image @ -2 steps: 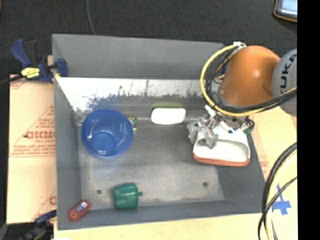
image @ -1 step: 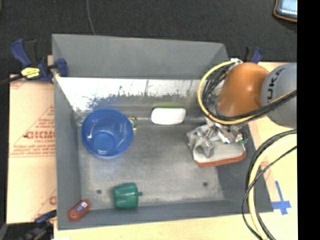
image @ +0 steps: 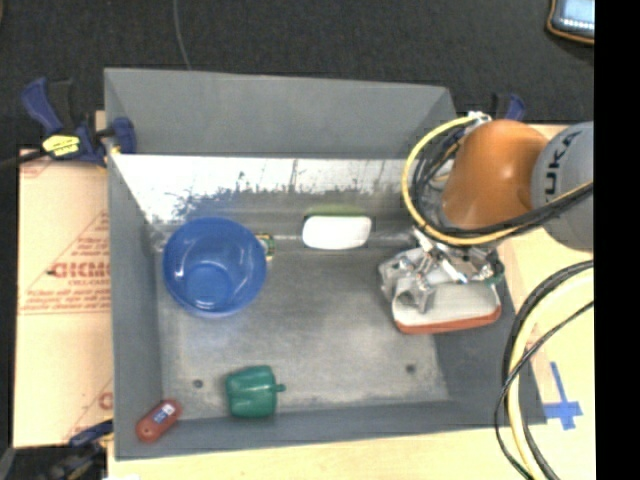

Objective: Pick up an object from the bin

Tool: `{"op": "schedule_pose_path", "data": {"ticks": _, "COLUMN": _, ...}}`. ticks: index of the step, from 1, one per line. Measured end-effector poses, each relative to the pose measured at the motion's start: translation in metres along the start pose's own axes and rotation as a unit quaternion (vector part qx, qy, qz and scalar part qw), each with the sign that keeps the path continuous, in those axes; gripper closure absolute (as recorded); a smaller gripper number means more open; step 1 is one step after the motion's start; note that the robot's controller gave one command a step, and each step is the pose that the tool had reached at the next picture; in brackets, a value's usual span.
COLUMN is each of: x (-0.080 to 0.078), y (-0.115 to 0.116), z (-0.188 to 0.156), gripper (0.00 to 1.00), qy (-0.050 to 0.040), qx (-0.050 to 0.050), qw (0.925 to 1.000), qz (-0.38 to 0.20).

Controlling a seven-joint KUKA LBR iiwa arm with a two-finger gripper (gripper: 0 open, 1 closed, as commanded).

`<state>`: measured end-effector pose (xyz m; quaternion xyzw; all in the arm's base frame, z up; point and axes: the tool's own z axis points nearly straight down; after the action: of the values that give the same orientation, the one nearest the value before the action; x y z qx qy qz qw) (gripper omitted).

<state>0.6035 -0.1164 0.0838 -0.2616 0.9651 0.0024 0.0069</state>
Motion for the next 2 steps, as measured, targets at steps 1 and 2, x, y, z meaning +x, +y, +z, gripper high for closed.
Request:
{"op": "schedule_pose_path", "data": {"ticks": 1, "x": 0.014, "y": -0.027, "z": -0.053, "gripper": 1.00, "qy": -0.0018, "qx": 0.001, "qw": 1.0000, "qz": -0.004}}
{"op": "schedule_pose_path", "data": {"ticks": 2, "x": 0.006, "y": -0.021, "z": -0.104, "gripper": 1.00, "qy": -0.0040, "qx": 0.002, "qw": 0.9998, "qz": -0.018}}
